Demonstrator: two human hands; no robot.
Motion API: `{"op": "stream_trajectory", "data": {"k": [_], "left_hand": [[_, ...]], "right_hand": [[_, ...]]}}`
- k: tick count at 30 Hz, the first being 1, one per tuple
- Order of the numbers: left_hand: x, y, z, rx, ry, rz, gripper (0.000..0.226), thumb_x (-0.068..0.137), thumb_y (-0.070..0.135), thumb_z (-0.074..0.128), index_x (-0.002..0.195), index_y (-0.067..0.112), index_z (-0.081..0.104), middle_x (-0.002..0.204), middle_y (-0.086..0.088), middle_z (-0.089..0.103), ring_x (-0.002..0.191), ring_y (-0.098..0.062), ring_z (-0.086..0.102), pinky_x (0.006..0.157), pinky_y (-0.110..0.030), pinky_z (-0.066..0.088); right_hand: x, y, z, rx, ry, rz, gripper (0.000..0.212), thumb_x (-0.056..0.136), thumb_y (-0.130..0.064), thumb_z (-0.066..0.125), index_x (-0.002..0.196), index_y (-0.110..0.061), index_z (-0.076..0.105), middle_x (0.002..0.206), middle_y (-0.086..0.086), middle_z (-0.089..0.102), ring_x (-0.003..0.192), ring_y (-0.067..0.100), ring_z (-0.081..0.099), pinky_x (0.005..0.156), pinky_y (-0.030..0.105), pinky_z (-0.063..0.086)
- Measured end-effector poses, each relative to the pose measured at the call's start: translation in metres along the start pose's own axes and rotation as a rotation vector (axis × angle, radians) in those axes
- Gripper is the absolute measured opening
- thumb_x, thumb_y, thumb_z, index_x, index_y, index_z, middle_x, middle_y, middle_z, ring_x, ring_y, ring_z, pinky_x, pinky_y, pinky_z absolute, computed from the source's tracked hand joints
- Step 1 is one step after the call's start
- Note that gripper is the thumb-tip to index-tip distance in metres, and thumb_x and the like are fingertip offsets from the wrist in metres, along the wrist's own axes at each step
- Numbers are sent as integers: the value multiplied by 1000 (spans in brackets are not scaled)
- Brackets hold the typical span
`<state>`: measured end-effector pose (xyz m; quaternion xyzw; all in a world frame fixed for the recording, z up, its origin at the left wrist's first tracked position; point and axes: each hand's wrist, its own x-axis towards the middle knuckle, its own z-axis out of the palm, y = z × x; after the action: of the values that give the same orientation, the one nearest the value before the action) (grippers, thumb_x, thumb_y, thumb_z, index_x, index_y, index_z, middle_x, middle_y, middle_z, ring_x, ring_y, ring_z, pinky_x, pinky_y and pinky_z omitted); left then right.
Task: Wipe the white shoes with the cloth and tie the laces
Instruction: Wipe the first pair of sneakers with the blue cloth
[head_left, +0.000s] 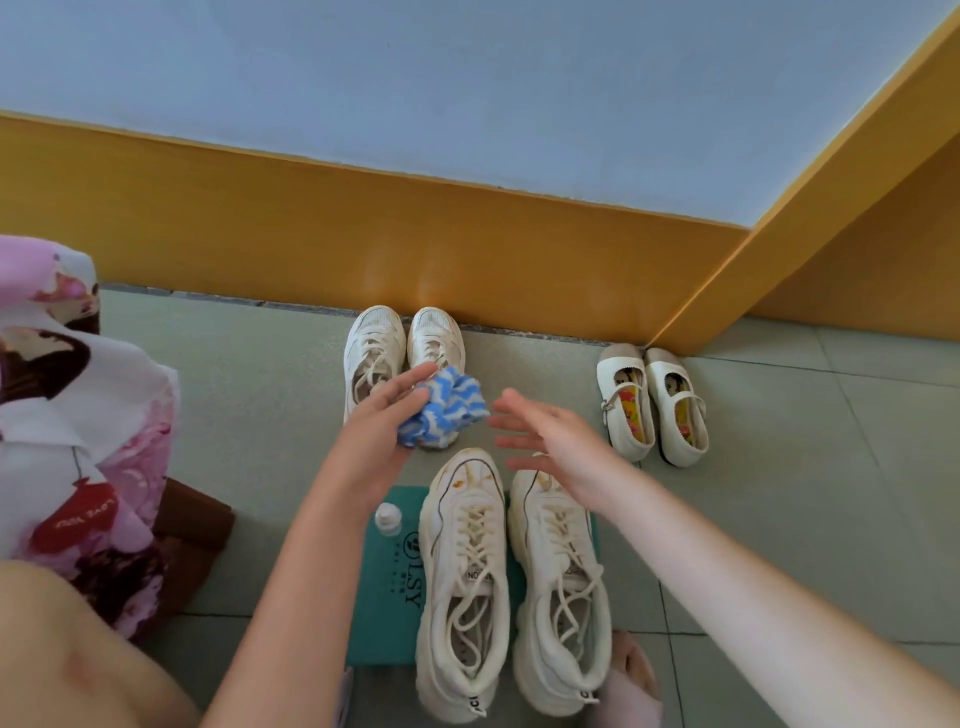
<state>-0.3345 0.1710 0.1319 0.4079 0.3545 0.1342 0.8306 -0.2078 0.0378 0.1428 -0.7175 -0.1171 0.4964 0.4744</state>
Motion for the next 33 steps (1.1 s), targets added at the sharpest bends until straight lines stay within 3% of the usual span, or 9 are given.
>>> {"op": "stream_trajectory", "data": {"k": [5,8,10,15,19,24,29,33], "left_hand": [[-4,-15,26,227,-173,6,34,92,7,52,121,24,57,117,-1,64,103,-19,65,86,-26,54],[-6,-26,35,488,-152,66,36,90,12,59,121,29,56,123,7,59,110,-13,60,95,-32,50],[-8,-33,42,558,-139,67,38,87,18,63,123,29,55,120,7,60,105,-10,62,92,-30,51],[-11,-45,63,435,-190,-49,35,90,29,58,124,23,55,115,5,65,102,-7,64,83,-20,52],[-7,-53,76,326,-105,-119,30,90,15,58,120,12,58,111,-9,67,98,-18,66,81,-27,56],[1,-66,92,306,64,-95,25,82,9,69,107,10,64,100,-10,69,81,-16,68,63,-20,56],[12,-84,108,201,229,-118,21,81,8,69,101,8,62,99,-14,67,84,-22,69,63,-24,56],[16,-86,119,-87,191,-233,22,93,21,54,102,3,62,95,-15,70,79,-21,70,59,-24,57]], "right_hand": [[-1,3,-14,148,-9,73,41,85,-47,61,109,-14,66,108,8,71,101,24,66,89,40,54],[-4,2,-23,106,47,48,39,83,-27,71,113,-4,63,106,14,70,92,23,68,79,35,59],[-7,-1,-34,50,84,22,33,83,-19,71,112,-5,64,100,11,70,85,19,69,67,30,59],[-10,-4,-67,-98,122,-36,14,85,-12,68,98,-15,66,100,9,70,90,21,69,70,33,59],[-15,-2,-85,-88,179,-126,12,86,-8,65,94,-16,66,100,8,70,85,17,68,60,26,57],[-15,14,-95,-283,231,-291,13,86,-14,66,91,-25,66,98,-3,69,93,10,65,78,27,55],[-14,40,-90,-284,193,-391,16,91,-20,61,105,-26,66,106,-14,67,99,-5,61,80,14,50],[-8,57,-85,-195,137,-332,32,84,-39,65,115,-36,61,121,-19,61,109,-7,56,91,16,48]]}}
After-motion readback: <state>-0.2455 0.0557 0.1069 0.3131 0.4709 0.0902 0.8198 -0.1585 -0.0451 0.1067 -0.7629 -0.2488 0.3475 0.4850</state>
